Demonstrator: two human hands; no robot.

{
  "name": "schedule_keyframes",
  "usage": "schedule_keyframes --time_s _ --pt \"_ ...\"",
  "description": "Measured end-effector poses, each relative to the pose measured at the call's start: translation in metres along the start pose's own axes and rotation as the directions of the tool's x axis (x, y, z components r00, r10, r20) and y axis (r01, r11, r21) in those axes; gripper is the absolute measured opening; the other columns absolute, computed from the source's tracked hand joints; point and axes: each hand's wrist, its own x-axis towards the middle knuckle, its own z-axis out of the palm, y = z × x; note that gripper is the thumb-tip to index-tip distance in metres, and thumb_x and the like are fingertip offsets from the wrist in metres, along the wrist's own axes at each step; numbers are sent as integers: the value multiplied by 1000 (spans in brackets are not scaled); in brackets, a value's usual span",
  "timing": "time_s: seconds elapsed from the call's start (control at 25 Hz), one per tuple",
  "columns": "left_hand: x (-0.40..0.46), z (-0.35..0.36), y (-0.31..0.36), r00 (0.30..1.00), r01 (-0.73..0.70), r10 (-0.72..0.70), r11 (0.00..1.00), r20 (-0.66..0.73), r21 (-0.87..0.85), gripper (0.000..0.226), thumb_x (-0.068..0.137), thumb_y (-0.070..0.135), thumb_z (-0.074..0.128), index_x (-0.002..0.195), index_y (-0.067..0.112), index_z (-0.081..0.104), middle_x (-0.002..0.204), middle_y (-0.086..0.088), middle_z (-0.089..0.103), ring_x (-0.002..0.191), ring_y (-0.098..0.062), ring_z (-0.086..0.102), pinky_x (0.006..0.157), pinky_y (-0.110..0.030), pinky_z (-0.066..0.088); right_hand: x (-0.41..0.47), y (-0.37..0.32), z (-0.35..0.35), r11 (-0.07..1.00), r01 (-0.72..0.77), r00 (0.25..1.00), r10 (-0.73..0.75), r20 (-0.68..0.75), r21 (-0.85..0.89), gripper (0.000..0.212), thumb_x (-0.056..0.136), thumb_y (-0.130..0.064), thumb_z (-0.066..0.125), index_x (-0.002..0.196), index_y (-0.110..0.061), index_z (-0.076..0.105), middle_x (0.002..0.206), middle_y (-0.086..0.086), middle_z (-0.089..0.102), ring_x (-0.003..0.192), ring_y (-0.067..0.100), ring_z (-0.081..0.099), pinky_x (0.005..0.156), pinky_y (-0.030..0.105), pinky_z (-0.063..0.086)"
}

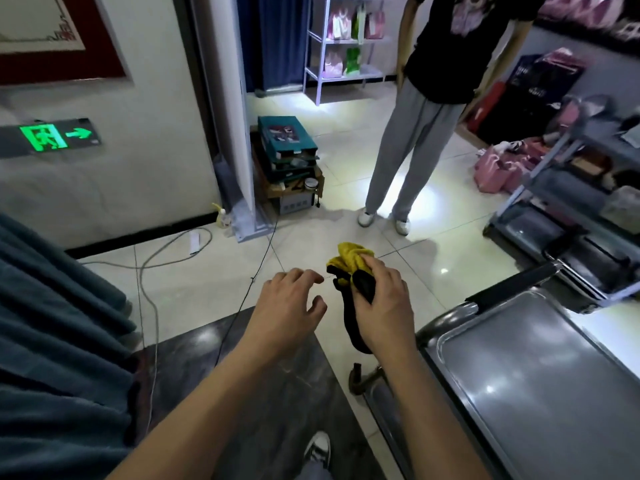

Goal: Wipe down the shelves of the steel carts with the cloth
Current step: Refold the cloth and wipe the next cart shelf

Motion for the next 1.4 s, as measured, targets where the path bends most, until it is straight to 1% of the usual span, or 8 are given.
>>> schedule_keyframes --time_s 0.28,0.56,0.72,0.84,0.96,1.16,1.28,1.4 --pt "142 0 16 997 -61 59 998 58 33 37 100 32 50 136 27 54 134 3 58 124 -24 49 106 -37 36 129 29 3 997 -75 996 76 -43 29 55 95 -28 65 146 -35 44 134 2 53 120 25 49 97 41 47" --pt "276 6 29 990 -120 119 992 71 22 37 101 33 49 137 27 53 136 3 58 127 -23 48 108 -37 36 241 61 -3 990 -138 986 141 -85 32 56 95 -27 65 147 -33 44 131 2 54 118 24 49 93 35 44" --pt "378 20 41 972 -211 210 977 105 1 38 101 34 48 139 27 52 139 4 57 128 -21 48 108 -36 37 319 83 -5 978 -206 966 206 -155 16 55 96 -26 65 147 -31 46 128 4 56 115 28 51 93 41 47" --pt "456 30 50 943 -302 301 953 142 -15 37 100 33 51 137 26 54 134 2 60 125 -22 50 103 -37 40 375 100 -1 962 -274 939 271 -213 15 53 96 -29 63 146 -32 45 125 4 57 112 27 51 91 40 47" --pt "527 39 60 895 -407 403 913 193 -19 37 99 32 52 135 26 56 130 2 62 121 -23 52 100 -37 39 423 111 1 937 -348 897 340 -282 24 52 96 -30 63 145 -34 45 126 3 57 112 25 51 86 34 43" --pt "624 66 98 780 -563 565 821 270 -92 36 98 29 53 134 24 58 127 2 63 119 -24 52 101 -35 36 484 139 -11 864 -499 786 485 -383 69 52 96 -27 62 144 -36 44 127 2 56 113 23 51 92 36 46" --pt "658 93 136 684 -640 651 752 331 -157 35 99 28 53 133 24 58 128 2 62 119 -24 52 103 -36 36 502 168 -30 822 -560 715 540 -445 97 53 97 -26 62 146 -34 44 128 4 56 113 23 51 90 34 44" --pt "702 125 185 603 -697 711 690 361 -194 36 99 28 52 135 23 57 130 2 61 121 -23 50 104 -36 35 530 215 -56 767 -629 623 594 -509 126 54 97 -28 62 147 -32 43 131 5 54 117 24 50 93 34 43"
